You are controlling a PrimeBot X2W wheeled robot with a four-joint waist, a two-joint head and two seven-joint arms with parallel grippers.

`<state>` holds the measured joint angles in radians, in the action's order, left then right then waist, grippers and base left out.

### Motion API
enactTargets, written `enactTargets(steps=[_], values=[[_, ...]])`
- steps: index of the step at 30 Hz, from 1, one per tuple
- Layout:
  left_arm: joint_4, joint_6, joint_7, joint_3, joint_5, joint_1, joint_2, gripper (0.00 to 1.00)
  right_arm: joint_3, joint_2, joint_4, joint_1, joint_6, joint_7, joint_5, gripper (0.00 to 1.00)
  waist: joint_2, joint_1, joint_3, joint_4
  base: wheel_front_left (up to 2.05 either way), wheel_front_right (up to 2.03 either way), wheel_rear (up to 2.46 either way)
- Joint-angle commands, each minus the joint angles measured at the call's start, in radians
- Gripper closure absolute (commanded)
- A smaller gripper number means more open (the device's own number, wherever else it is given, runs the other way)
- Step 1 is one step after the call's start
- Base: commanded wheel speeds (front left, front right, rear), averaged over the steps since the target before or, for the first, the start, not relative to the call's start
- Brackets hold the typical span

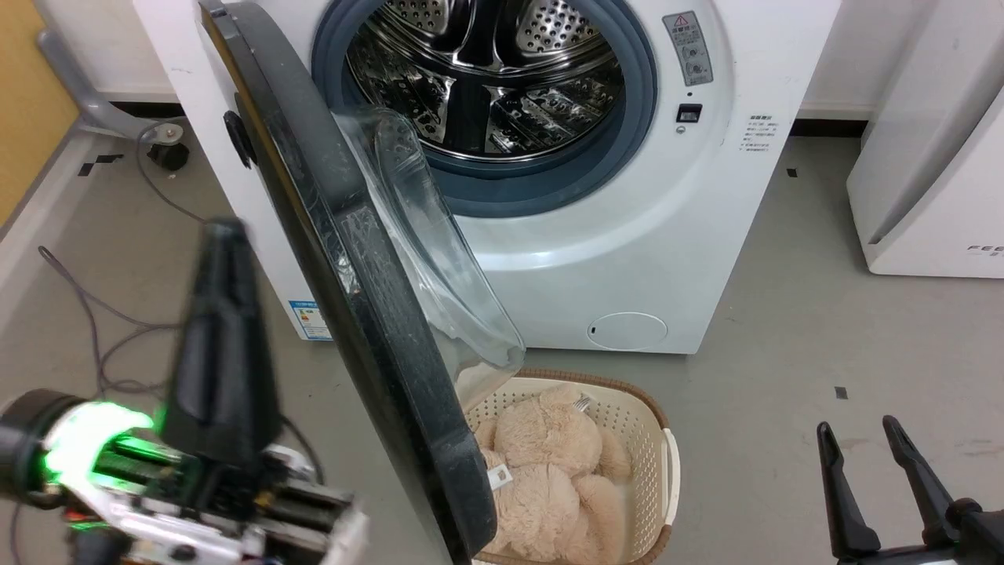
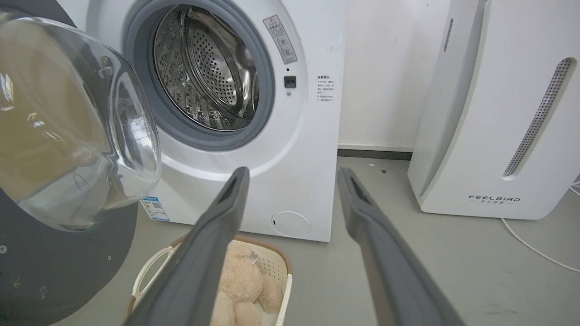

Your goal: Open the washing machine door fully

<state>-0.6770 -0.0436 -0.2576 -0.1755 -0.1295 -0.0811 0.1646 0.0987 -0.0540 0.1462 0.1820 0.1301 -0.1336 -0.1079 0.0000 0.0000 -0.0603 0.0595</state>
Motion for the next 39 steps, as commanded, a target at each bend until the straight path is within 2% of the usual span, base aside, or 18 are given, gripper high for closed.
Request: enactTargets(steps=[1,10,19,22,25,39], values=[[-0.006,0.011,-0.004,-0.017,0.005,-0.004,-0.002,1.00,0.001,0.004,-0.003,0.008,0.001,-0.004,-0.011,0.00,0.0000,0.0000,0.001,0.001,0.00,0.00,0.00],[0.075,0.101,0.103,-0.275,-0.038,0.072,-0.023,1.00,0.001,0.004,-0.018,0.013,0.001,-0.003,-0.010,0.00,0.0000,0.0000,0.018,0.009,0.00,0.00,0.00],[0.196,0.118,0.281,-0.437,-0.119,0.198,-0.024,1.00,0.004,0.004,-0.026,0.026,0.001,-0.002,-0.014,0.00,0.0000,0.0000,0.030,0.014,0.00,0.00,0.00],[0.249,0.112,0.338,-0.455,-0.132,0.226,-0.013,1.00,0.002,0.004,-0.027,0.025,0.001,0.000,-0.014,0.00,0.0000,0.0000,0.028,0.014,0.00,0.00,0.00],[0.306,0.093,0.352,-0.447,-0.130,0.230,-0.014,1.00,-0.001,0.004,-0.028,0.022,0.001,0.001,-0.015,0.00,0.0000,0.0000,0.024,0.012,0.00,0.00,0.00],[0.502,-0.002,0.260,-0.359,-0.106,0.164,-0.055,1.00,-0.002,0.004,-0.042,0.010,0.001,-0.006,-0.024,0.00,0.0000,0.0000,0.009,0.004,0.00,0.00,0.00]])
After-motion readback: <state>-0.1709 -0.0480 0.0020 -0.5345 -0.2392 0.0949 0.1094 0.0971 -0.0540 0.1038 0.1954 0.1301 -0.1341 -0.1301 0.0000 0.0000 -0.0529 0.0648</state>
